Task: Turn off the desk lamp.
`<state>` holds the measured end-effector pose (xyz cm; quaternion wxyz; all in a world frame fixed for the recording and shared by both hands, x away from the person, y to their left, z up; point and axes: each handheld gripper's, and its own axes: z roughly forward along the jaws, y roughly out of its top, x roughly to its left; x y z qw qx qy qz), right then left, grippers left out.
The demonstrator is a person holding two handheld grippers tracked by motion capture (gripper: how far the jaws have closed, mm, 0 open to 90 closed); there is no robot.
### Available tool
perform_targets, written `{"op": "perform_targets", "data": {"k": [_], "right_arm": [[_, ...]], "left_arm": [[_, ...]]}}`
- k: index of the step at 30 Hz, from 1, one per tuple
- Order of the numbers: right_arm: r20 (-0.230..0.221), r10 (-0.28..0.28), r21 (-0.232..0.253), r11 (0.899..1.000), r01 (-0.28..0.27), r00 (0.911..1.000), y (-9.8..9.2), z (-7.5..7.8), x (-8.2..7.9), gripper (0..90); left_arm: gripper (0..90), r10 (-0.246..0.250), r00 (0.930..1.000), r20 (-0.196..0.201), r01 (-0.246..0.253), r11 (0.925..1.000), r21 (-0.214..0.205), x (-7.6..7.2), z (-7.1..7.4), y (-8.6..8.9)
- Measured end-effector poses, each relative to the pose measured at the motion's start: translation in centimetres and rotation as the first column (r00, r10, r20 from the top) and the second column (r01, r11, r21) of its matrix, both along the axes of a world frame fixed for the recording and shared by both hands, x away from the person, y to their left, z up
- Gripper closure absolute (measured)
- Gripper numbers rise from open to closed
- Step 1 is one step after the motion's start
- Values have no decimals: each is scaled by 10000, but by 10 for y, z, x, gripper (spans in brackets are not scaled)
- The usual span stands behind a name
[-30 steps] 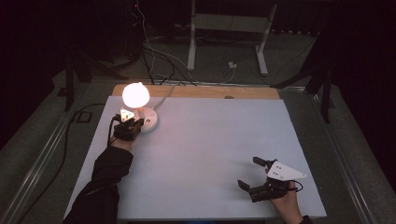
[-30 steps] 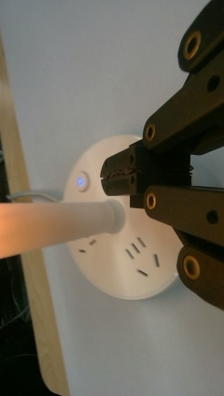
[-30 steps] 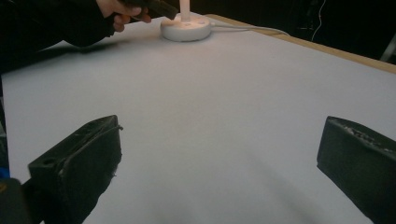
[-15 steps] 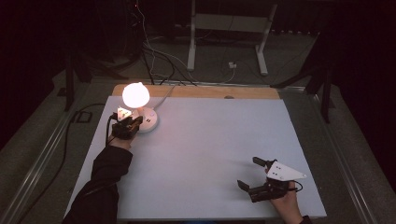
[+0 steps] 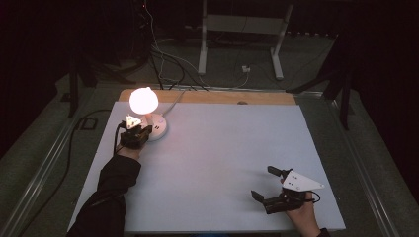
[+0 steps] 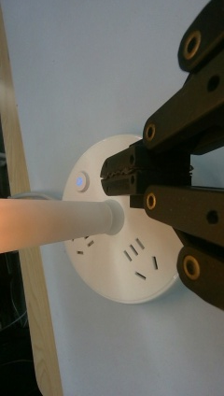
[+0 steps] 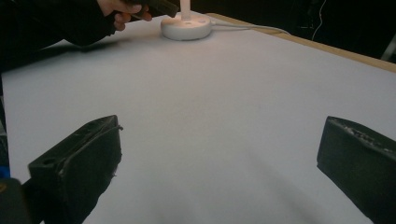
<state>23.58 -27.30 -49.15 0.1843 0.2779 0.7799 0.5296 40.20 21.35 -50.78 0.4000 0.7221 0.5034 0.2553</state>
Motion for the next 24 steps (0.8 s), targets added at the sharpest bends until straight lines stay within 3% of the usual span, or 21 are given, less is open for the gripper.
{"op": "perform_targets", "data": {"k": [13,24], "right_arm": [[-25,9,8,10000,-9,10000,0,0,0,0],[-41,10,-8,10000,-10,10000,1,0,0,0]], "left_arm": [[900,29,9997,-233,-26,9999,98,2,-6,1],[900,40,9999,-102,-34,9984,559,2,-7,-2]]}}
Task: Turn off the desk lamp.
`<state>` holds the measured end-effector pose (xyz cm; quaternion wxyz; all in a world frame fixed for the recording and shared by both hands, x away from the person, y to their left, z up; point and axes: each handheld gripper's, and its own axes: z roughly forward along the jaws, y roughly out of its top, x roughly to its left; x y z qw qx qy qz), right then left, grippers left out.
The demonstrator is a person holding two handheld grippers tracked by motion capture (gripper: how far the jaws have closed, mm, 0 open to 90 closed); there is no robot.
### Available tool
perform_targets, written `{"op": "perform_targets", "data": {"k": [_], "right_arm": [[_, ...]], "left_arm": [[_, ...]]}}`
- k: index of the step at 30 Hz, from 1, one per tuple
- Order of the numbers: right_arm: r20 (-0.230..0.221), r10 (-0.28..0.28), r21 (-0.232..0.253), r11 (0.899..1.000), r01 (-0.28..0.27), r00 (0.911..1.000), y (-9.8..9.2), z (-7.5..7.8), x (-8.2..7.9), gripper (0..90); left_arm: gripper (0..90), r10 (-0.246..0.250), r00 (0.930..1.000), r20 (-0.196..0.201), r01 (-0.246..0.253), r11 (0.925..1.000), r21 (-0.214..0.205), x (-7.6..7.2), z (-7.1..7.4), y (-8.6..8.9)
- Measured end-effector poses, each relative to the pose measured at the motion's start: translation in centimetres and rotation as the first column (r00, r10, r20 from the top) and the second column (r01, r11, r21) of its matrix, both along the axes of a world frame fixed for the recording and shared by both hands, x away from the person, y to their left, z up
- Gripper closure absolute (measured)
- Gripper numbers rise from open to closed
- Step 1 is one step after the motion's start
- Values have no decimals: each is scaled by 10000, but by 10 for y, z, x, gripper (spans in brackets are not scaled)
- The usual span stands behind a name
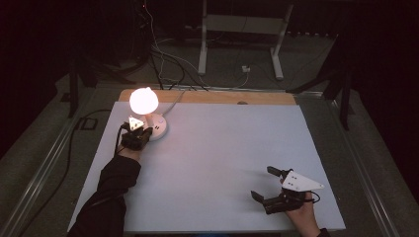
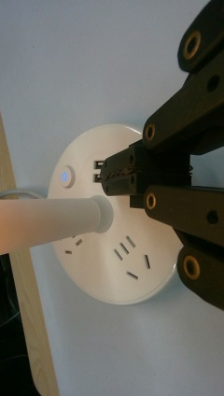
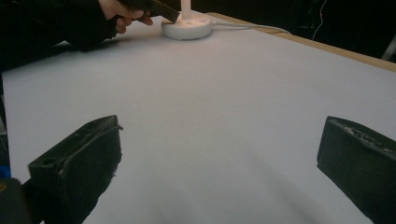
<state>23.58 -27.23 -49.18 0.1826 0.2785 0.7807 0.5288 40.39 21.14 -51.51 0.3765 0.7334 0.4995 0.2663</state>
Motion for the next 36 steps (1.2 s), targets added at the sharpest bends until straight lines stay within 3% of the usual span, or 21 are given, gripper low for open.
{"op": "perform_targets", "data": {"k": [3,5,7,12,16,36], "right_arm": [[-14,-1,-13,10000,1,10000,0,-1,1,0],[-18,-6,-23,10000,6,10000,0,0,0,0],[-12,-10,-16,10000,10,10000,0,0,1,0],[-9,-8,-10,10000,8,10000,-1,0,1,0],[-12,-6,-24,10000,6,10000,0,0,0,0],[-43,-8,-29,10000,7,10000,-1,0,1,0]], "left_arm": [[900,112,9999,37,-114,9993,368,0,0,1],[900,129,9999,-91,-129,9999,-13,1,0,4],[900,22,9999,153,-23,10000,42,-2,3,4],[900,-71,9978,664,102,9989,-465,-6,24,1],[900,-171,9970,754,216,9980,-592,-9,31,-1],[900,1,9996,281,15,9984,-568,-4,13,5]]}}
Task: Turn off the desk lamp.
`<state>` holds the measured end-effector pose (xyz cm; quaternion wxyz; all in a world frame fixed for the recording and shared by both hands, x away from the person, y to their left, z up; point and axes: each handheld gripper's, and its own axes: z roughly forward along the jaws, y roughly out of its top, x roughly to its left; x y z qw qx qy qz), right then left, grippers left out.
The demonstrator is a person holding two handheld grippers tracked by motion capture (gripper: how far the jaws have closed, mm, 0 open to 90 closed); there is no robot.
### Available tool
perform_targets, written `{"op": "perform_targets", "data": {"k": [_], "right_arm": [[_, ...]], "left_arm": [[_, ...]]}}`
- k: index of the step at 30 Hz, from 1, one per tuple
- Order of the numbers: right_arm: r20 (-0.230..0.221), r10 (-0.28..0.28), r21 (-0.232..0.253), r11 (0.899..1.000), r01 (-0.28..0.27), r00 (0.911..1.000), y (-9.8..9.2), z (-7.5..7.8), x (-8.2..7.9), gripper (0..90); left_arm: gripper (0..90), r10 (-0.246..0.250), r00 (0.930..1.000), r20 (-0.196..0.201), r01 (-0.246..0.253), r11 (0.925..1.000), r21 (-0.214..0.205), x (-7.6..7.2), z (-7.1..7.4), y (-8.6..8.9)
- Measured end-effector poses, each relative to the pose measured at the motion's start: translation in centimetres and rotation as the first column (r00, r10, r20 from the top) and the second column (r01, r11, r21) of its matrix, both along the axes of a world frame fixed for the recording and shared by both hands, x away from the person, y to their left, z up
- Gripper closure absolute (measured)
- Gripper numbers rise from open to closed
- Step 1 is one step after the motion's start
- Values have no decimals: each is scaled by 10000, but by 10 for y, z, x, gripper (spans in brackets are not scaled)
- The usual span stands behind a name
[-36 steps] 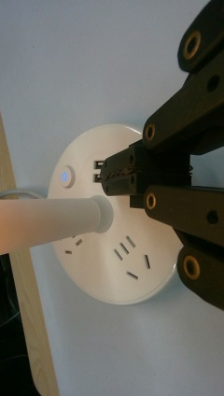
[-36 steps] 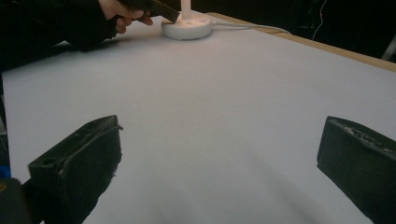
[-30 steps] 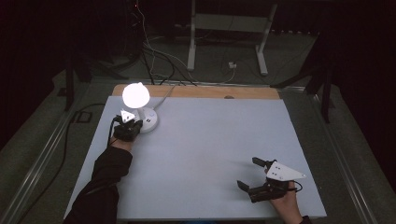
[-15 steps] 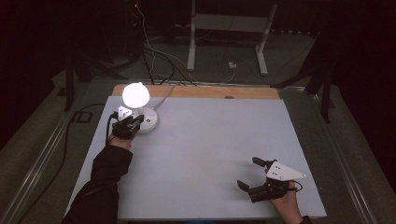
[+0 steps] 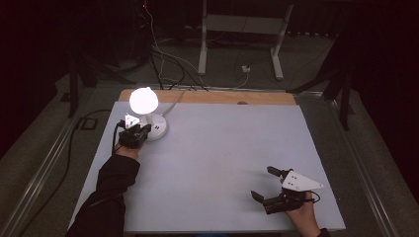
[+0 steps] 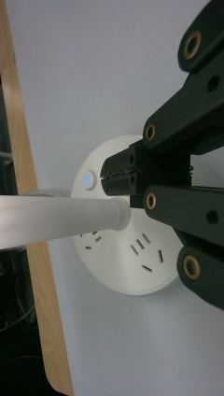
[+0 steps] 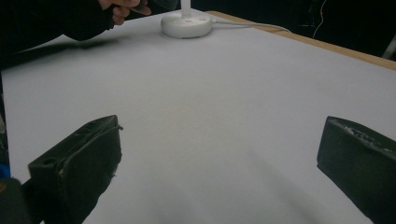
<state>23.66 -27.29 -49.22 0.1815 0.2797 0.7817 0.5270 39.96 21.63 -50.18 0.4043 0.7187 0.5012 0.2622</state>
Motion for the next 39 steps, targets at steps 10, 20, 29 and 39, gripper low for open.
{"op": "perform_targets", "data": {"k": [10,20,29,39], "right_arm": [[15,8,-21,10000,-8,10000,0,0,-1,0],[-12,7,-12,10000,-7,10000,0,0,0,0],[-12,14,-29,10000,-14,10000,1,0,0,0],[-29,-3,-30,10000,2,10000,0,0,0,0]], "left_arm": [[900,-107,9995,-284,109,9999,69,2,-6,0],[900,-99,9989,-453,109,9997,220,3,-12,0],[900,-107,9988,-478,119,9996,243,3,-13,-1],[900,-262,9993,-283,265,9996,76,1,-2,0]]}}
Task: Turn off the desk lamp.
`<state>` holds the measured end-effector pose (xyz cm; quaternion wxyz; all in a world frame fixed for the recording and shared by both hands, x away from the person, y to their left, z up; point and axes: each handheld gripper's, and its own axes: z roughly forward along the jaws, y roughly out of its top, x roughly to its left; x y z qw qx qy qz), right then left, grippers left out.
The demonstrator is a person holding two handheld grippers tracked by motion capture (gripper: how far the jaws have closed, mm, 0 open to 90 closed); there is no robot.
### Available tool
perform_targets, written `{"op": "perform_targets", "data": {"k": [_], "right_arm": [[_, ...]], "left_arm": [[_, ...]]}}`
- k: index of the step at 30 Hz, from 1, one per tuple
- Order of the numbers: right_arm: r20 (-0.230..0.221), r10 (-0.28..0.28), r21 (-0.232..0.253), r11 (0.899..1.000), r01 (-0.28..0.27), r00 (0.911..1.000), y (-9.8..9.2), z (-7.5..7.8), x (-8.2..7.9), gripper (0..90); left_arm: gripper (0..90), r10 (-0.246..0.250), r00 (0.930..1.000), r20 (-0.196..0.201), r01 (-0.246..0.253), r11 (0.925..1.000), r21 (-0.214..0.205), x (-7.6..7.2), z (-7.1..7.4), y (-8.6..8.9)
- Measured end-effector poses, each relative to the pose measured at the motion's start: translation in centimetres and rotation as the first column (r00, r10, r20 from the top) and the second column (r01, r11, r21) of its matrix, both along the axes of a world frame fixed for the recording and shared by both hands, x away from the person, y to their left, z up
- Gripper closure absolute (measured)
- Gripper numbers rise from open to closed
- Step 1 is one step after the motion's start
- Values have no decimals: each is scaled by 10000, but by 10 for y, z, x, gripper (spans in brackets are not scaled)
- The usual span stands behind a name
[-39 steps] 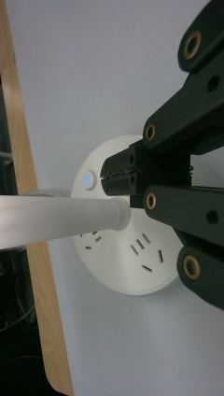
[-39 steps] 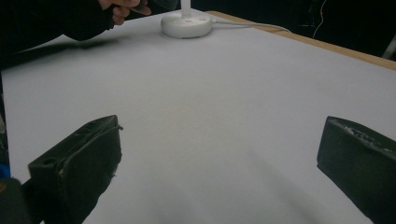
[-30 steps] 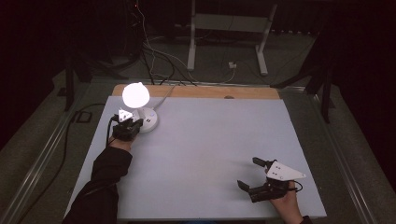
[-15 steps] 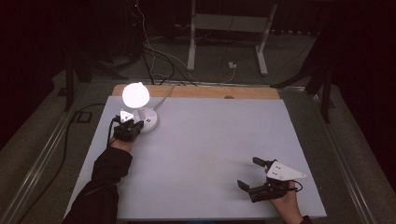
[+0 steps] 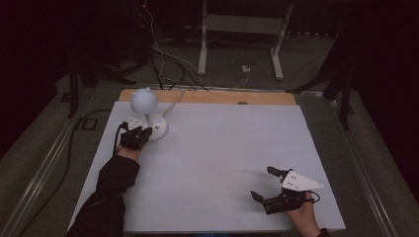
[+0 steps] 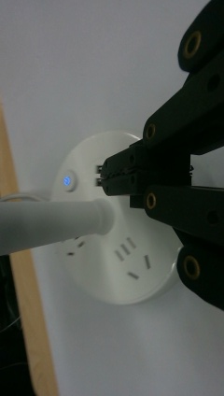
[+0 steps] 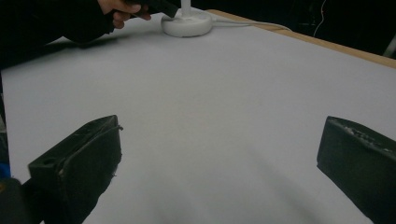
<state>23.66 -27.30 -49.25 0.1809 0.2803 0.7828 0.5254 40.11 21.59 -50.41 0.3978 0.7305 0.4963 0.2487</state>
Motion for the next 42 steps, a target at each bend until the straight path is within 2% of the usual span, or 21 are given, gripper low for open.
{"op": "perform_targets", "data": {"k": [5,8,11,14,16,18,22,26,27,28,30,32,37,42], "right_arm": [[-18,3,-9,10000,-3,10000,0,0,0,0],[-23,2,-6,10000,-2,10000,0,0,0,0],[-4,-5,-4,10000,5,10000,-1,0,0,0],[-23,-28,36,10000,28,10000,-1,0,1,0],[-24,-22,10,10000,22,10000,-1,0,0,0],[8,-14,8,10000,14,10000,-1,1,0,0],[11,-5,-10,10000,5,10000,-1,0,0,0],[-3,-18,27,10000,18,10000,-1,1,0,0],[-4,-6,29,10000,6,10000,-1,1,0,0],[6,-5,42,10000,5,10000,-1,1,0,0],[11,-3,60,10000,3,10000,-2,1,0,0],[5,-4,78,10000,4,10000,-2,1,0,0],[-30,-11,55,10000,11,10000,-1,1,0,0],[-17,-8,32,10000,8,10000,-1,1,0,0]], "left_arm": [[885,-319,9992,226,322,9994,-104,-7,13,-4],[865,-414,9989,217,419,9988,-254,-10,19,-5],[803,-433,9990,136,438,9983,-396,-13,24,-6],[685,-355,9994,27,355,9978,-561,-17,27,-5],[582,-499,9988,6,498,9967,-635,-19,30,-5],[526,-627,9980,-61,620,9952,-755,-22,33,-5],[383,-582,9982,-160,563,9933,-1006,-28,41,-5],[234,-645,9972,-371,609,9940,-905,-37,47,-6],[173,-661,9969,-418,623,9944,-858,-40,48,-6],[160,-782,9958,-480,736,9931,-909,-42,49,-6],[43,-1091,9920,-633,1011,9878,-1189,-48,50,-6],[8,-1469,9877,-529,1386,9811,-1353,-54,52,-5],[5,-1866,9819,-323,1798,9722,-1500,-69,56,-4],[5,-2234,9741,-361,2164,9662,-1402,-81,52,-5]]}}
